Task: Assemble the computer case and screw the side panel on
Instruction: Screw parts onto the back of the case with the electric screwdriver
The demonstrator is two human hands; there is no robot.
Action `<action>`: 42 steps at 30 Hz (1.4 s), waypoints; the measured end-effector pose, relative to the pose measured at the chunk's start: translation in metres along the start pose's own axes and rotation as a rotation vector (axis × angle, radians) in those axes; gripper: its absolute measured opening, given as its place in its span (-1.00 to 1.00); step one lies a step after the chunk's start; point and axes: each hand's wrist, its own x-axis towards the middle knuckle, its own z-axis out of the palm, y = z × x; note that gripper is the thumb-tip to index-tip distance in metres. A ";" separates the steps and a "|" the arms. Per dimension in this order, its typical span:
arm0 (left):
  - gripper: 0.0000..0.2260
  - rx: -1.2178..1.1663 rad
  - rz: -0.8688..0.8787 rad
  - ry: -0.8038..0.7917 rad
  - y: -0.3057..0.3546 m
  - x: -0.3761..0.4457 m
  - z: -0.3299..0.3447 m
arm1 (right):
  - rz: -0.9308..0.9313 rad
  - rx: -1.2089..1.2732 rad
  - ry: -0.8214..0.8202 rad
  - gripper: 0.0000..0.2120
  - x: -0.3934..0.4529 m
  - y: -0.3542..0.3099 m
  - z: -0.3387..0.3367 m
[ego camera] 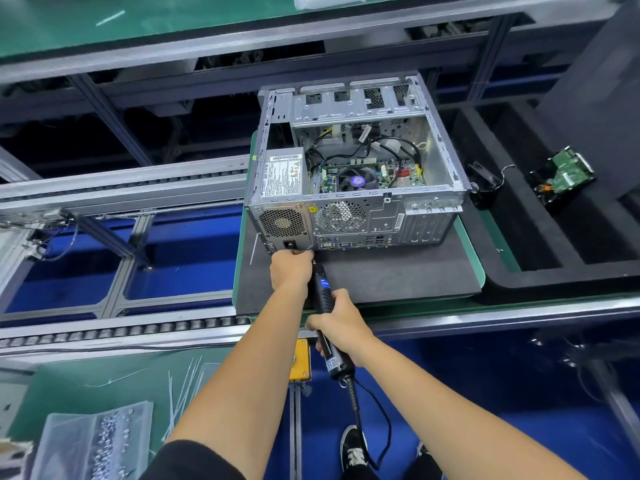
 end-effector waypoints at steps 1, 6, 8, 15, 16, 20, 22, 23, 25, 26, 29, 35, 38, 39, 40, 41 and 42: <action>-0.82 -0.023 -0.022 0.013 0.003 0.000 0.001 | -0.005 -0.004 0.004 -0.54 0.000 -0.001 0.000; -0.85 -0.061 -0.050 0.041 0.007 -0.001 0.005 | -0.024 -0.014 0.004 -0.56 0.002 -0.002 -0.001; -0.85 -0.045 -0.038 0.033 0.006 -0.001 0.005 | -0.023 -0.023 -0.001 -0.55 0.002 -0.003 -0.002; -0.83 -0.090 -0.073 0.072 0.009 0.002 0.005 | -0.023 -0.044 -0.008 -0.54 0.002 -0.004 -0.003; -0.83 -0.104 -0.078 0.076 0.009 0.001 0.005 | -0.023 -0.046 -0.009 -0.53 0.002 -0.005 -0.003; -0.78 -0.095 -0.088 0.099 0.012 -0.001 0.007 | -0.024 -0.045 -0.005 -0.54 0.001 -0.005 -0.005; -0.78 -0.093 -0.096 0.099 0.013 -0.001 0.007 | -0.023 -0.044 -0.006 -0.54 0.000 -0.006 -0.006; -0.79 -0.094 -0.099 0.096 0.014 0.000 0.008 | -0.023 -0.050 -0.007 -0.54 0.000 -0.006 -0.006; -0.80 -0.105 -0.110 0.096 0.014 0.000 0.008 | -0.020 -0.069 -0.011 -0.54 0.000 -0.007 -0.008; -0.82 -0.122 -0.119 0.103 0.014 0.000 0.008 | -0.018 -0.078 -0.014 -0.54 0.000 -0.007 -0.009; -0.82 -0.161 -0.132 0.120 0.014 0.001 0.007 | -0.015 -0.099 -0.019 -0.53 0.000 -0.008 -0.012; -0.74 -0.114 -0.132 0.126 0.017 0.001 0.007 | -0.018 -0.103 -0.017 -0.54 0.000 -0.007 -0.012; -0.75 -0.120 -0.139 0.120 0.017 0.002 0.007 | -0.018 -0.118 -0.020 -0.53 0.000 -0.007 -0.014; -0.77 -0.127 -0.141 0.116 0.017 0.001 0.007 | -0.018 -0.123 -0.022 -0.53 0.001 -0.007 -0.015; -0.79 -0.137 -0.145 0.111 0.017 0.001 0.007 | -0.017 -0.128 -0.024 -0.52 0.001 -0.008 -0.015; -0.82 -0.153 -0.153 0.105 0.017 0.001 0.007 | -0.018 -0.133 -0.024 -0.52 0.002 -0.007 -0.015; -0.84 -0.178 -0.164 0.101 0.016 0.001 0.007 | -0.020 -0.137 -0.025 -0.52 0.002 -0.007 -0.015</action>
